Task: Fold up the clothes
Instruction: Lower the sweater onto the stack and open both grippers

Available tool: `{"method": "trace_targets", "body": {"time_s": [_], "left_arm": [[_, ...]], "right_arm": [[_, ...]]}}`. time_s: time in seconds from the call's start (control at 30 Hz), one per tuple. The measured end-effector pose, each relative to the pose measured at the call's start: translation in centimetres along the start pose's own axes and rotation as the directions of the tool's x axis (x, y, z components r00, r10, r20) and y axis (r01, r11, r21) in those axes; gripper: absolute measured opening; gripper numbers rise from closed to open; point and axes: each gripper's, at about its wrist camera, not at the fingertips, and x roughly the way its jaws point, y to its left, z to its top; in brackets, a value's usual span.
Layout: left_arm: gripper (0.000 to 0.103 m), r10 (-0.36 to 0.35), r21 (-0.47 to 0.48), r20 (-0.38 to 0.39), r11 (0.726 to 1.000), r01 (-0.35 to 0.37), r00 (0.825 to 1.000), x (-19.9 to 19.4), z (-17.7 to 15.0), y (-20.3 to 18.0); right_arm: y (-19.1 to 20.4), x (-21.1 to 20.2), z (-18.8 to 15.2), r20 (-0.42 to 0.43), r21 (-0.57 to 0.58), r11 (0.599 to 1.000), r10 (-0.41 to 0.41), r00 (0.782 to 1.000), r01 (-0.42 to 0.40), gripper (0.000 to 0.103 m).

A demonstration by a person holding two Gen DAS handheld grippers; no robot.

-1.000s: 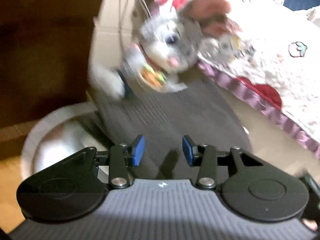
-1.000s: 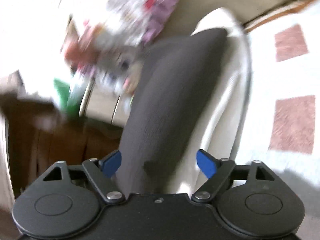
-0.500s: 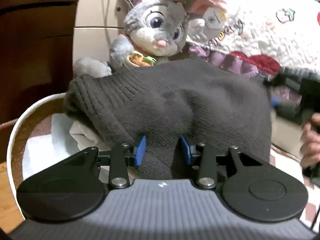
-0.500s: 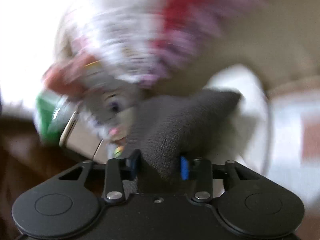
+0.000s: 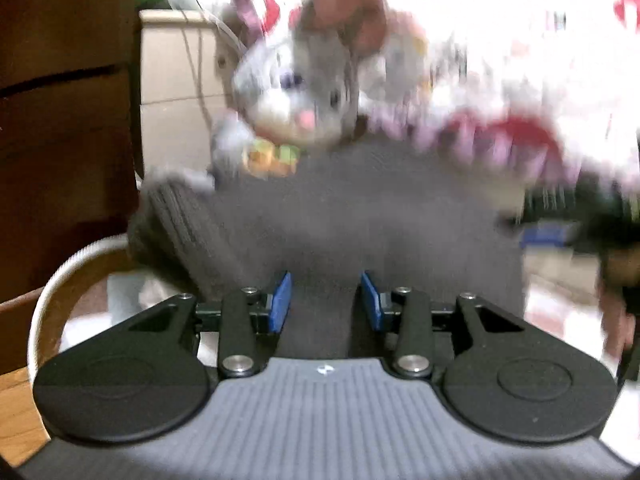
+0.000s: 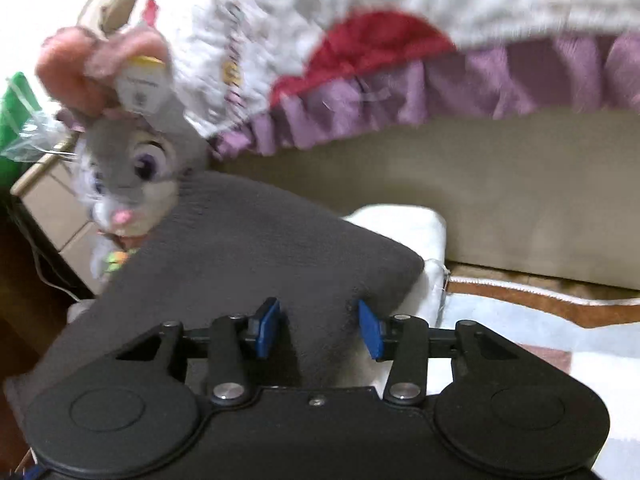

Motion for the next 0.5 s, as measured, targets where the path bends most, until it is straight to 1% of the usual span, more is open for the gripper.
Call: {"method": "trace_targets", "body": {"time_s": [0.07, 0.1, 0.13, 0.17, 0.2, 0.23, 0.27, 0.3, 0.37, 0.4, 0.47, 0.5], "left_arm": [[0.04, 0.006, -0.03, 0.099, 1.0, -0.003, 0.995, -0.6, 1.4, 1.1], [0.041, 0.024, -0.041, 0.116, 0.999, -0.019, 0.993, -0.3, 2.0, 1.6], [0.041, 0.041, -0.051, 0.108, 0.998, -0.036, 0.993, 0.5, 2.4, 2.1], [0.041, 0.055, -0.055, 0.087, 0.997, -0.051, 0.995, 1.3, 2.7, 2.6], [0.041, 0.072, -0.04, 0.032, 0.997, -0.07, 0.997, 2.5, 2.6, 3.0], [0.039, 0.108, -0.015, -0.039, 0.994, -0.108, 0.993, 3.6, 2.3, 3.5], [0.038, 0.136, 0.005, -0.094, 0.991, -0.136, 0.986, 4.4, 1.7, 4.0], [0.038, 0.144, 0.009, -0.119, 0.99, -0.144, 0.982, 4.8, 1.4, 4.4], [0.038, 0.172, 0.007, -0.148, 0.985, -0.173, 0.974, 5.2, 1.2, 4.9], [0.038, 0.187, 0.004, -0.152, 0.982, -0.188, 0.971, 5.3, 1.2, 5.0], [0.038, 0.215, 0.002, -0.16, 0.976, -0.218, 0.963, 5.5, 1.0, 5.1], [0.038, 0.228, 0.007, -0.161, 0.973, -0.23, 0.96, 5.5, 0.8, 5.0]], "right_arm": [[1.1, -2.6, -1.0, 0.021, -0.037, 0.997, 0.069, 0.997, -0.068, 0.051], [2.0, -3.8, -1.7, 0.031, -0.072, 0.993, 0.097, 0.995, -0.094, 0.053], [2.8, -4.9, -2.3, 0.035, -0.105, 0.988, 0.119, 0.992, -0.115, 0.054], [3.8, -5.7, -2.8, 0.028, -0.145, 0.98, 0.139, 0.99, -0.133, 0.054], [4.9, -6.1, -3.5, 0.006, -0.189, 0.97, 0.16, 0.987, -0.156, 0.055], [5.8, -6.1, -4.1, -0.027, -0.228, 0.957, 0.177, 0.984, -0.178, 0.057], [6.7, -6.3, -4.9, -0.057, -0.27, 0.944, 0.181, 0.982, -0.19, 0.062], [7.4, -6.4, -5.7, -0.076, -0.314, 0.93, 0.177, 0.981, -0.192, 0.062], [8.6, -6.4, -7.2, -0.101, -0.398, 0.893, 0.185, 0.978, -0.21, 0.063], [9.0, -6.3, -7.8, -0.113, -0.422, 0.879, 0.19, 0.975, -0.22, 0.066], [9.5, -5.7, -8.6, -0.137, -0.431, 0.87, 0.199, 0.97, -0.24, 0.068], [9.7, -5.1, -8.9, -0.154, -0.445, 0.862, 0.192, 0.969, -0.242, 0.07]]}}
